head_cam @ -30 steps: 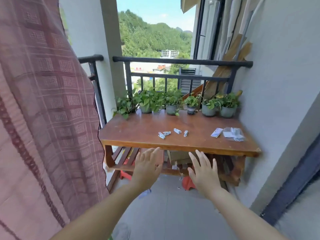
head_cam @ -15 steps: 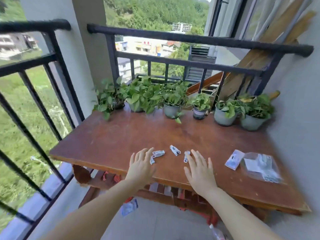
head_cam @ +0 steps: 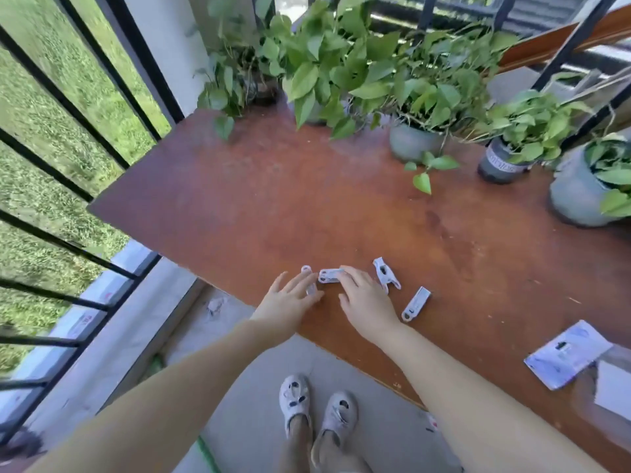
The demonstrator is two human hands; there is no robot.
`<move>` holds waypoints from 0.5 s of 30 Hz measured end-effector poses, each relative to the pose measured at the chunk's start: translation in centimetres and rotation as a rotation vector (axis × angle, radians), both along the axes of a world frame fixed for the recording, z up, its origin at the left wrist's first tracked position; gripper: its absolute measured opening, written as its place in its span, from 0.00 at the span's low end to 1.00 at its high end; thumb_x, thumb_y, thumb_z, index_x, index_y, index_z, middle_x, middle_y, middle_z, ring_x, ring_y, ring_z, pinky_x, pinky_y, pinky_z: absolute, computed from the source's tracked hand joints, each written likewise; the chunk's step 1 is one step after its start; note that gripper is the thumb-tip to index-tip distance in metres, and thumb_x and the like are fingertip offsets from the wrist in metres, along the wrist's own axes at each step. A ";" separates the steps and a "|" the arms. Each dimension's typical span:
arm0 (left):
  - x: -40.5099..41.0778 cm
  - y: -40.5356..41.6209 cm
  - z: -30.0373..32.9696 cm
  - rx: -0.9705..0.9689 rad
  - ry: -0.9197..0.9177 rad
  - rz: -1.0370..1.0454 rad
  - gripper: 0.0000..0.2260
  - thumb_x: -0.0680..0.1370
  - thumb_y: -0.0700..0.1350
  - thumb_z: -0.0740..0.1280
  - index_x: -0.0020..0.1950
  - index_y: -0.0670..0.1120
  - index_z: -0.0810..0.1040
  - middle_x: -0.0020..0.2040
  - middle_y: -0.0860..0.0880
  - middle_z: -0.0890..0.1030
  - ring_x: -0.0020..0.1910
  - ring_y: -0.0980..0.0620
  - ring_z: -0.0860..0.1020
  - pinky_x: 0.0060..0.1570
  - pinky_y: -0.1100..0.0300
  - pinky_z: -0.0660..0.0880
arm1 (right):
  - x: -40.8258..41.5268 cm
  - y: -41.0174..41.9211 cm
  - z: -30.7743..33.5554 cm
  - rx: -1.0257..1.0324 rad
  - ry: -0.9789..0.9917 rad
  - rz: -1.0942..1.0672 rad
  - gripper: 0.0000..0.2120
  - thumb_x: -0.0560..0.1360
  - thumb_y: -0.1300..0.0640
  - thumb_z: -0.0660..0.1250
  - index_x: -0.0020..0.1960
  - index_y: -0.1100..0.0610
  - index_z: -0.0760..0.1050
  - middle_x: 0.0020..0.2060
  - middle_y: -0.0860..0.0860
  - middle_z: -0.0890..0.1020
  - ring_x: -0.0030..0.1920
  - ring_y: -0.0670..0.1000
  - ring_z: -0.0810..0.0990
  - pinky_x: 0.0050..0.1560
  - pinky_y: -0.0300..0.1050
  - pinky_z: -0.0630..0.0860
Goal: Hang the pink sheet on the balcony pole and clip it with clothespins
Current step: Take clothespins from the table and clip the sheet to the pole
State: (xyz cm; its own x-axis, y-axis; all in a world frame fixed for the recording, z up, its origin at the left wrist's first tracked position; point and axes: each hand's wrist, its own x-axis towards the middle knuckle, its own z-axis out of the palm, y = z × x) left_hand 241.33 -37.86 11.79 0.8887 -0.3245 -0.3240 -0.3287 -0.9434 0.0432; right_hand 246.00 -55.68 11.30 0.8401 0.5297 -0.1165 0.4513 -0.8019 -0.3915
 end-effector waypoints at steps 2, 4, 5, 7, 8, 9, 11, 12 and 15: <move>0.6 0.5 -1.1 0.047 -0.076 -0.044 0.28 0.57 0.43 0.77 0.56 0.53 0.79 0.62 0.47 0.78 0.62 0.47 0.76 0.50 0.55 0.77 | 0.8 0.7 -1.3 -0.007 -0.018 0.024 0.21 0.70 0.63 0.67 0.63 0.58 0.72 0.62 0.57 0.75 0.63 0.58 0.74 0.61 0.53 0.71; 1.2 0.9 -1.7 0.064 -0.135 -0.075 0.20 0.59 0.46 0.77 0.49 0.53 0.81 0.53 0.50 0.82 0.54 0.48 0.79 0.41 0.59 0.76 | 1.5 1.3 -1.9 -0.020 -0.050 0.020 0.21 0.66 0.63 0.72 0.59 0.57 0.75 0.55 0.56 0.79 0.56 0.58 0.78 0.54 0.52 0.75; 1.5 1.0 -2.0 0.064 -0.163 -0.080 0.18 0.59 0.45 0.77 0.47 0.53 0.81 0.51 0.50 0.82 0.52 0.48 0.79 0.40 0.60 0.75 | 1.8 1.5 -2.1 -0.032 -0.071 0.017 0.20 0.64 0.62 0.74 0.56 0.57 0.76 0.51 0.55 0.80 0.52 0.58 0.80 0.50 0.51 0.77; 2.0 1.3 -2.1 0.094 -0.225 -0.062 0.16 0.58 0.41 0.75 0.43 0.52 0.79 0.45 0.50 0.80 0.48 0.47 0.73 0.39 0.58 0.70 | 2.4 1.8 -2.2 -0.059 -0.096 0.033 0.16 0.64 0.60 0.75 0.52 0.57 0.78 0.46 0.54 0.81 0.47 0.59 0.80 0.46 0.51 0.76; 2.1 1.5 -2.1 0.097 -0.277 -0.053 0.13 0.59 0.41 0.74 0.40 0.51 0.78 0.42 0.50 0.78 0.45 0.47 0.69 0.39 0.57 0.65 | 2.7 1.9 -2.0 -0.073 -0.093 0.035 0.14 0.66 0.58 0.74 0.51 0.57 0.78 0.46 0.54 0.80 0.47 0.59 0.80 0.46 0.51 0.75; 2.1 1.7 -2.1 0.096 -0.315 -0.027 0.11 0.59 0.42 0.74 0.38 0.51 0.77 0.39 0.50 0.77 0.42 0.48 0.67 0.38 0.57 0.60 | 3.0 2.0 -1.8 -0.084 -0.086 0.034 0.13 0.68 0.56 0.72 0.52 0.57 0.78 0.47 0.54 0.80 0.47 0.59 0.79 0.48 0.52 0.74; 1.6 1.9 -1.4 0.086 -0.299 0.048 0.10 0.60 0.49 0.75 0.35 0.50 0.76 0.37 0.50 0.77 0.39 0.48 0.71 0.38 0.58 0.60 | 3.3 2.1 -0.9 -0.102 -0.045 0.011 0.12 0.73 0.52 0.67 0.54 0.55 0.76 0.50 0.52 0.79 0.51 0.57 0.76 0.52 0.52 0.70; 1.3 1.9 -0.6 0.054 -0.272 0.104 0.11 0.61 0.52 0.74 0.35 0.49 0.76 0.36 0.50 0.77 0.38 0.48 0.74 0.39 0.58 0.64 | 3.3 2.3 -0.2 -0.090 -0.025 -0.009 0.12 0.75 0.51 0.65 0.55 0.55 0.75 0.51 0.52 0.79 0.52 0.57 0.75 0.53 0.51 0.69; -0.6 2.8 3.0 -0.186 -0.229 0.439 0.09 0.71 0.50 0.65 0.39 0.46 0.70 0.35 0.49 0.76 0.37 0.45 0.77 0.35 0.57 0.68 | 3.5 4.0 2.5 0.047 0.074 -0.005 0.12 0.77 0.52 0.61 0.57 0.57 0.70 0.53 0.53 0.79 0.53 0.57 0.76 0.47 0.49 0.69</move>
State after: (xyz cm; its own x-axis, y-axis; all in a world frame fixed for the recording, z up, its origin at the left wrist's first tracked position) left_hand 240.70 -35.10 14.77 0.9951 0.0604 -0.0783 0.0748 -0.9776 0.1965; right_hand 249.52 -51.72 13.81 0.8328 0.5318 -0.1537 0.4156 -0.7840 -0.4611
